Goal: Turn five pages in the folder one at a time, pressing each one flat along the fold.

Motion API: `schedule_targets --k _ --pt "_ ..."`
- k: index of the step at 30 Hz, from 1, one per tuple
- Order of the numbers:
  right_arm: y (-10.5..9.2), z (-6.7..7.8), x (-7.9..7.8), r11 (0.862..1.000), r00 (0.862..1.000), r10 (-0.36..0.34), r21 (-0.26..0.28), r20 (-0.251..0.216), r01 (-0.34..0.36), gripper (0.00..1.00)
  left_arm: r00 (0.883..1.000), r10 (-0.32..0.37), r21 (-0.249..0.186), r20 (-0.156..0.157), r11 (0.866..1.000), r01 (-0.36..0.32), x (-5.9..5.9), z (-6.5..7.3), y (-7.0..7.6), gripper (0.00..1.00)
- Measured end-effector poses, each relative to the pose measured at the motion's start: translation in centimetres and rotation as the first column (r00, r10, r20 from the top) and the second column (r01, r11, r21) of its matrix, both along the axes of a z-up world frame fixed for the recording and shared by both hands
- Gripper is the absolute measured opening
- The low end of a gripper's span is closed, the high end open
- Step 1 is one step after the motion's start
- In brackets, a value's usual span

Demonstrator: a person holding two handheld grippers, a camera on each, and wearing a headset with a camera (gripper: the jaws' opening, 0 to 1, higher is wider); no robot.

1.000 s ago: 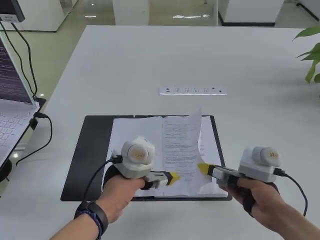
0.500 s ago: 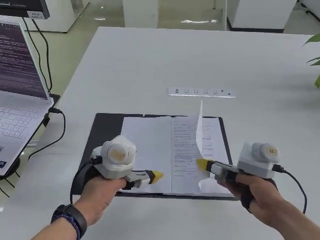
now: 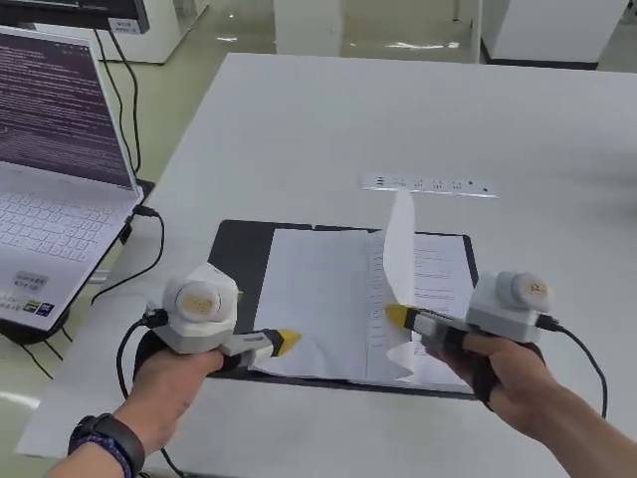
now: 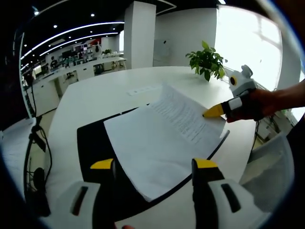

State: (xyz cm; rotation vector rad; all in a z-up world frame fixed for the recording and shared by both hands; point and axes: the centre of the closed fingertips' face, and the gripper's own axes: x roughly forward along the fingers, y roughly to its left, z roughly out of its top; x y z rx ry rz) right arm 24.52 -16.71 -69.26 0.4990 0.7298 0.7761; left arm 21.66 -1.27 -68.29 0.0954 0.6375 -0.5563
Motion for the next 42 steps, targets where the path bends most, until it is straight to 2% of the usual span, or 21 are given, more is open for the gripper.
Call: schedule_targets --k 10,17,22,28,35,42 --pt "4.8 0.2 -0.2 0.996 0.996 0.091 0.012 0.003 -0.091 0.00 0.999 0.045 0.001 0.013 0.999 -0.045 -1.0 0.8 2.8 0.65" --pt "7.4 -0.7 -0.7 0.990 0.990 0.141 0.010 -0.019 -0.141 0.00 0.996 0.093 -0.010 0.005 0.996 -0.092 -2.1 0.7 4.6 0.65" --pt "8.7 -1.4 -0.8 0.986 0.985 0.169 0.007 -0.038 -0.169 0.00 0.992 0.125 -0.035 -0.006 0.992 -0.125 -3.2 0.4 4.9 0.64" --pt "9.8 -2.1 -1.0 0.979 0.977 0.204 -0.006 -0.058 -0.205 0.00 0.989 0.146 -0.058 -0.026 0.987 -0.147 -4.0 -0.5 5.2 0.64" --pt "10.4 -2.8 -1.1 0.976 0.973 0.215 -0.013 -0.080 -0.217 0.00 0.987 0.156 -0.069 -0.030 0.985 -0.158 -4.2 -0.9 5.8 0.64" --pt "11.8 -3.7 -1.4 0.974 0.969 0.223 -0.013 -0.109 -0.226 0.00 0.982 0.184 -0.113 -0.034 0.976 -0.187 -3.6 -0.9 6.0 0.63"
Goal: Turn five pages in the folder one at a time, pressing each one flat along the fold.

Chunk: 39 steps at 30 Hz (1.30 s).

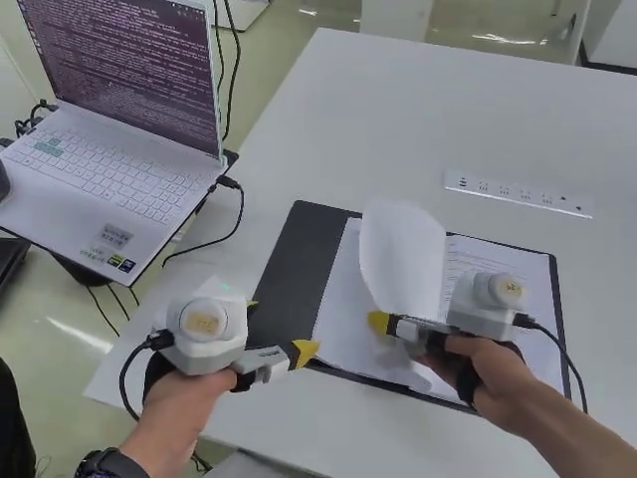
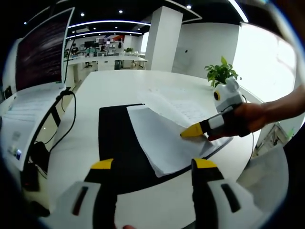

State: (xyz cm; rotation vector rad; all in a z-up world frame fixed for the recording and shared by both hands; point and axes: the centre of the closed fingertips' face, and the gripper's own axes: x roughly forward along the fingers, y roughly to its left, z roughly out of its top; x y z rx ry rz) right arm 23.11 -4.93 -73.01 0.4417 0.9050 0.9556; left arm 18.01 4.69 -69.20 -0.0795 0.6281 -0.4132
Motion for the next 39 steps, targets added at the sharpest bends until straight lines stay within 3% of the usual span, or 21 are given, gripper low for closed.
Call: schedule_targets --k 8,18,25,33,39 --pt "1.8 -1.2 0.0 1.000 0.999 0.010 -0.009 -0.035 -0.010 0.00 1.000 -0.009 -0.014 -0.008 1.000 0.009 -0.1 -0.8 -0.2 0.63" --pt "3.5 -2.8 0.5 1.000 0.997 -0.018 -0.011 -0.075 0.017 0.00 0.999 0.009 -0.018 -0.037 1.000 -0.009 -0.9 -1.9 1.0 0.63" --pt "4.1 -4.3 0.5 0.999 0.994 -0.030 -0.029 -0.109 0.027 0.00 0.998 0.019 -0.018 -0.055 1.000 -0.020 -0.9 -2.6 1.7 0.62" --pt "4.3 -5.8 0.5 0.998 0.986 -0.057 -0.050 -0.158 0.049 0.00 0.998 0.020 -0.019 -0.059 1.000 -0.021 -0.5 -2.5 1.6 0.62" --pt "5.2 -5.7 0.3 0.998 0.986 -0.062 -0.021 -0.156 0.060 0.11 0.998 0.001 -0.010 -0.063 1.000 -0.001 -0.5 -2.5 1.3 0.62"
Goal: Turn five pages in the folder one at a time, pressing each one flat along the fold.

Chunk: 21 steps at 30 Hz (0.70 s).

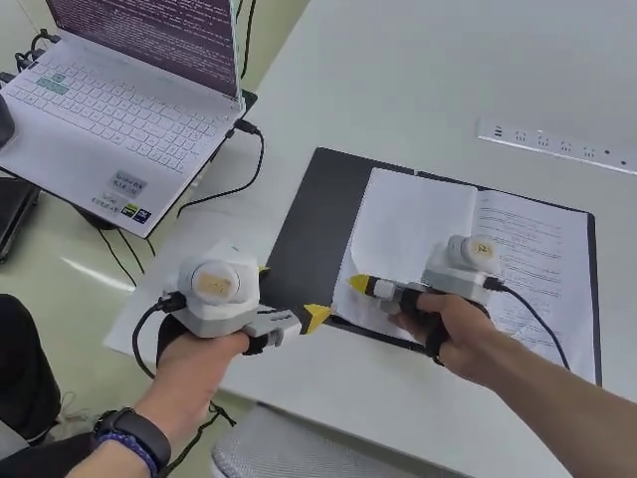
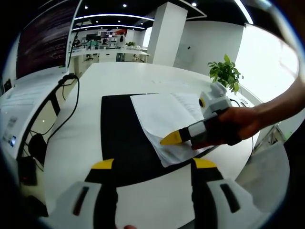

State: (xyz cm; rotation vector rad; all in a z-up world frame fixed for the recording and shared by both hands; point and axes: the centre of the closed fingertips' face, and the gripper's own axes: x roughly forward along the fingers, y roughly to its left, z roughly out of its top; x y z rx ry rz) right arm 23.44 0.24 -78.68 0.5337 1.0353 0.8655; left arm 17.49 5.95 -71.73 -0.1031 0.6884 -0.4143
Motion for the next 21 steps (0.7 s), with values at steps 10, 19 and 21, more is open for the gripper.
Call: schedule_targets --k 10,19,21 --pt "0.1 0.3 -0.2 0.999 1.000 -0.025 0.048 -0.015 0.025 0.18 1.000 -0.010 0.010 0.002 1.000 0.010 0.2 0.4 0.1 0.62" --pt "-0.5 2.3 -2.2 0.995 0.996 0.064 0.077 0.060 -0.068 0.35 0.999 -0.047 0.027 0.006 0.999 0.047 1.6 0.1 -1.2 0.55" --pt "-0.9 2.4 -2.0 0.995 0.996 0.054 0.084 0.065 -0.059 0.35 0.999 -0.053 0.027 0.009 0.998 0.053 2.1 0.0 -1.4 0.51"
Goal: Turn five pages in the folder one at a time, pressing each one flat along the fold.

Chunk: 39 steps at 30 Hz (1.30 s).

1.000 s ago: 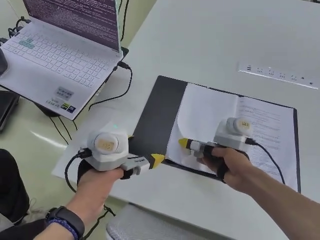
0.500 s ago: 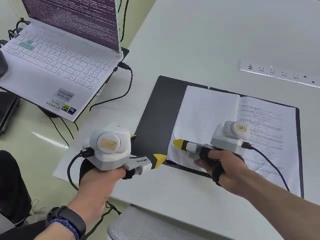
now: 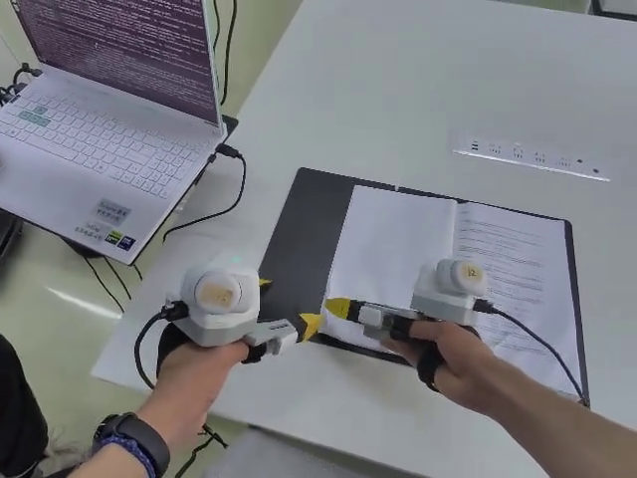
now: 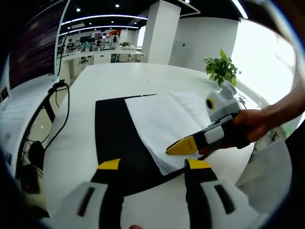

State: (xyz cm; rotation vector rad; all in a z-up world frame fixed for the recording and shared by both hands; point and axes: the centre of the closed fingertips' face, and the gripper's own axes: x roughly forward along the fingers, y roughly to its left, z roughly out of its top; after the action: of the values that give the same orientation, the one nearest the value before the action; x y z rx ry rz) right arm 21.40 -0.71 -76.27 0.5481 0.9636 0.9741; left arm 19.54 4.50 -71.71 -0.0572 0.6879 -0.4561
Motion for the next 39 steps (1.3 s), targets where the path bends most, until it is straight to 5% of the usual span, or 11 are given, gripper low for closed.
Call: schedule_targets --k 7,16,24,31,39 --pt "-3.1 1.7 0.9 0.997 0.995 -0.083 0.011 0.060 0.082 0.28 0.999 -0.052 0.035 0.005 0.998 0.052 0.5 -0.1 -1.4 0.40" --pt "-8.5 2.8 1.7 0.974 0.972 -0.227 0.021 0.068 0.226 0.22 0.991 -0.128 0.086 -0.028 0.988 0.130 1.4 -1.7 -3.4 0.25" --pt "-11.4 2.2 1.0 0.967 0.965 -0.254 -0.010 0.067 0.255 0.20 0.976 -0.207 0.113 -0.065 0.970 0.213 1.6 -3.1 -5.5 0.12" --pt "-13.8 2.2 0.5 0.960 0.959 -0.277 -0.022 0.061 0.279 0.19 0.973 -0.201 0.119 -0.112 0.970 0.214 1.4 -4.2 -5.9 0.00" --pt "-15.3 1.9 -0.1 0.955 0.955 -0.292 -0.037 0.057 0.294 0.18 0.976 -0.147 0.115 -0.159 0.979 0.167 0.7 -6.1 -5.4 0.00"
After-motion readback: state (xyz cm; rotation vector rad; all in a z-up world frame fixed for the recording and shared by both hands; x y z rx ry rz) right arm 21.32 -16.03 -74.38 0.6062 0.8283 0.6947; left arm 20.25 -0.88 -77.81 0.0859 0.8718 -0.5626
